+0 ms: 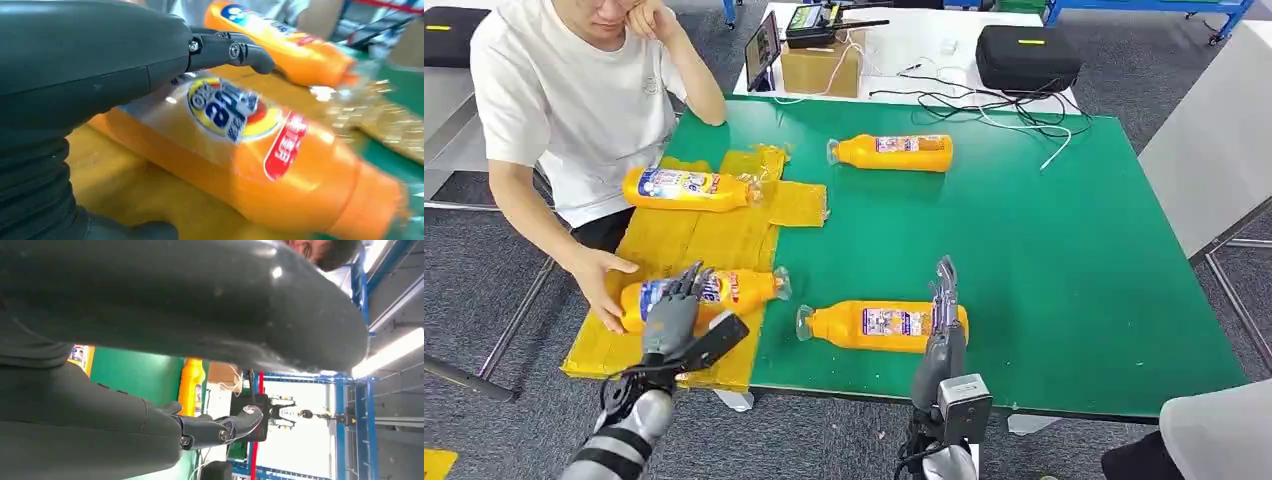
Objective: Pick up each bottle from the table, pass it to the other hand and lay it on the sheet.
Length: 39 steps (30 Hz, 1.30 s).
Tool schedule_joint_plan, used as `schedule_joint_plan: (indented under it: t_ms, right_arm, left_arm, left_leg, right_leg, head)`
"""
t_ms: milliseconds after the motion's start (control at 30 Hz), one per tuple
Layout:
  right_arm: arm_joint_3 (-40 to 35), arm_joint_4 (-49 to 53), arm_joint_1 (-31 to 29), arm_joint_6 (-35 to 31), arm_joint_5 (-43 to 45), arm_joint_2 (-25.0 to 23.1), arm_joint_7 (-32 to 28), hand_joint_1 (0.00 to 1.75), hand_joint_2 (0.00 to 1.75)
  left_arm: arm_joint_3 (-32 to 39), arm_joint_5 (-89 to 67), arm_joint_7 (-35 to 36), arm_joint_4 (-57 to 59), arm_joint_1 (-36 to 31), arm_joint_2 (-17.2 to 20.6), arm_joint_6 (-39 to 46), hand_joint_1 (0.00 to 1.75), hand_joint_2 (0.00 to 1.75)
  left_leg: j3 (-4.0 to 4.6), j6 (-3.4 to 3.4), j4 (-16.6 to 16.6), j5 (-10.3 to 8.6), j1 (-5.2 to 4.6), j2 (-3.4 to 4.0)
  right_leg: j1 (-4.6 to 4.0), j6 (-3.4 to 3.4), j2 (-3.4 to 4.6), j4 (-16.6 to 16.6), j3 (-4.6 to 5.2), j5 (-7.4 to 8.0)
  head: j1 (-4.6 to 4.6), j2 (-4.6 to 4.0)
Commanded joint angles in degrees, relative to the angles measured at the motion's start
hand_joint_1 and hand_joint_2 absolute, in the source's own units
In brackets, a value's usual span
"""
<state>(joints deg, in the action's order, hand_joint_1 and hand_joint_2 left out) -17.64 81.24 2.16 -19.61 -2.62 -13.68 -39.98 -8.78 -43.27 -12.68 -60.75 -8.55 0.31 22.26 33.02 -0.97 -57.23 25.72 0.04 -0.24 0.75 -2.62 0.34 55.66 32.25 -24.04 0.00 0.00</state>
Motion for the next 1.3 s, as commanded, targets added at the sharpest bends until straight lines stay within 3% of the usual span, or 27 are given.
schedule_joint_plan:
  t_ms: [33,133,300,333,433,533,567,667,833,867,933,1067,1167,1200,1300]
  right_arm:
    - [-0.21,0.57,1.00,-3.81,-0.65,1.73,-0.02,0.00,0.00]
    - [-2.01,2.63,0.81,-7.39,-0.98,2.77,-0.02,0.00,0.00]
    - [-3.56,1.74,-0.27,-8.62,-2.40,3.70,-0.02,0.00,0.00]
    - [-4.61,2.17,-1.73,-10.23,-2.93,3.50,-0.02,0.00,1.75]
    - [-7.00,-0.26,-5.19,-10.56,-0.57,1.26,-0.02,0.00,1.75]
    - [-9.74,-6.76,-9.38,-7.65,-0.60,2.70,2.32,0.00,1.75]
    - [-9.19,-8.22,-10.29,-8.54,-2.28,2.09,1.83,0.00,1.75]
    - [-7.16,-9.15,-11.91,-9.95,-2.67,0.13,0.89,0.00,1.75]
    - [-7.16,-9.15,-11.91,-9.95,-2.67,0.13,0.89,0.00,1.75]
    - [-7.96,-8.75,-12.02,-9.76,-2.45,1.27,2.56,0.00,0.00]
    - [-9.63,-9.69,-12.98,-6.35,-0.84,1.49,2.70,0.00,0.00]
    - [-11.85,-10.41,-13.39,-7.37,-1.65,0.82,4.40,0.00,0.00]
    - [-14.22,-12.46,-13.75,-6.59,-2.74,1.66,3.96,0.00,0.00]
    - [-15.04,-13.70,-14.18,-6.93,-3.23,2.22,3.58,0.00,0.00]
    - [-16.13,-14.46,-15.02,-5.25,-3.39,1.29,4.05,0.00,0.00]
  left_arm:
    - [-5.78,14.49,-11.13,-23.90,9.29,-5.28,11.82,0.00,1.75]
    - [-7.17,32.60,-18.57,-32.10,10.78,-7.42,11.08,0.00,1.75]
    - [-7.27,45.21,-19.37,-36.82,13.23,-8.80,9.13,0.00,1.75]
    - [-6.31,47.79,-21.18,-37.19,13.82,-9.42,9.52,0.00,1.75]
    - [-4.94,52.72,-25.30,-42.67,16.95,-11.01,10.83,0.00,1.75]
    - [-4.49,40.09,-27.32,-49.19,18.39,-11.30,17.74,0.00,1.75]
    - [-4.34,37.17,-27.32,-48.49,18.06,-10.83,17.74,0.00,1.75]
    - [-2.36,31.90,-27.32,-43.63,14.53,-14.27,17.74,0.00,1.75]
    - [-2.36,31.90,-27.32,-43.63,14.53,-14.27,17.74,0.00,1.75]
    - [-4.24,35.06,-27.32,-39.82,12.86,-14.46,17.74,0.00,1.75]
    - [0.91,27.98,-27.32,-38.93,11.75,-20.31,17.74,0.00,1.75]
    - [-0.78,30.61,-27.32,-30.97,8.72,-18.00,17.74,0.00,1.75]
    - [0.79,24.88,-27.32,-32.38,8.69,-20.31,17.74,0.00,1.75]
    - [-1.02,29.30,-27.32,-30.52,7.89,-18.80,17.74,0.00,1.75]
    - [-3.97,30.79,-27.32,-27.10,6.57,-19.33,17.74,0.00,1.75]
  left_leg:
    - [0.17,0.01,-0.09,0.05,0.03,-0.10]
    - [0.37,0.04,-0.19,0.11,-0.01,-0.14]
    - [0.32,0.05,-0.13,0.14,-0.01,0.08]
    - [0.33,0.03,-0.07,0.09,-0.04,0.07]
    - [0.38,0.05,-0.11,0.10,-0.03,0.24]
    - [0.39,0.04,-0.09,0.11,0.01,0.37]
    - [0.43,0.03,-0.06,0.07,0.03,0.28]
    - [0.31,0.04,-0.02,0.05,0.04,0.21]
    - [0.35,0.00,0.02,-0.01,0.01,0.06]
    - [0.29,0.02,0.03,0.01,0.00,0.09]
    - [0.31,0.02,0.05,-0.04,0.00,-0.12]
    - [0.23,0.02,0.07,-0.03,-0.02,-0.08]
    - [0.25,0.01,0.10,-0.05,-0.04,-0.06]
    - [0.35,0.01,0.02,-0.03,0.00,-0.04]
    - [0.24,0.02,0.07,0.01,0.02,0.06]
  right_leg:
    - [-0.04,0.04,-0.14,0.01,0.10,-0.06]
    - [-0.03,0.08,-0.19,0.09,0.27,-0.13]
    - [-0.05,0.08,0.03,0.02,0.29,-0.07]
    - [-0.02,0.06,0.03,0.00,0.31,-0.03]
    - [-0.02,0.08,0.18,0.06,0.45,0.00]
    - [-0.05,0.07,0.33,0.04,0.49,0.04]
    - [-0.07,0.05,0.24,0.00,0.48,0.05]
    - [-0.06,0.08,0.12,-0.03,0.34,0.02]
    - [-0.03,0.05,0.01,-0.05,0.32,0.04]
    - [-0.02,0.08,0.00,-0.04,0.27,0.01]
    - [-0.03,0.08,-0.22,-0.08,0.22,0.00]
    - [-0.02,0.07,-0.15,-0.11,0.16,0.01]
    - [0.00,0.06,-0.15,-0.11,0.20,0.03]
    - [-0.03,0.05,-0.11,-0.07,0.31,0.03]
    - [-0.05,0.07,-0.04,-0.12,0.22,0.02]
  head:
    - [0.02,0.00]
    - [0.02,0.00]
    - [0.00,0.00]
    - [0.00,0.00]
    - [0.02,0.00]
    - [0.00,0.00]
    - [0.00,0.02]
    - [0.00,0.02]
    - [0.00,0.00]
    - [0.00,0.00]
    - [0.02,0.00]
    - [0.00,0.00]
    - [0.00,0.00]
    - [0.00,0.00]
    - [0.00,0.00]
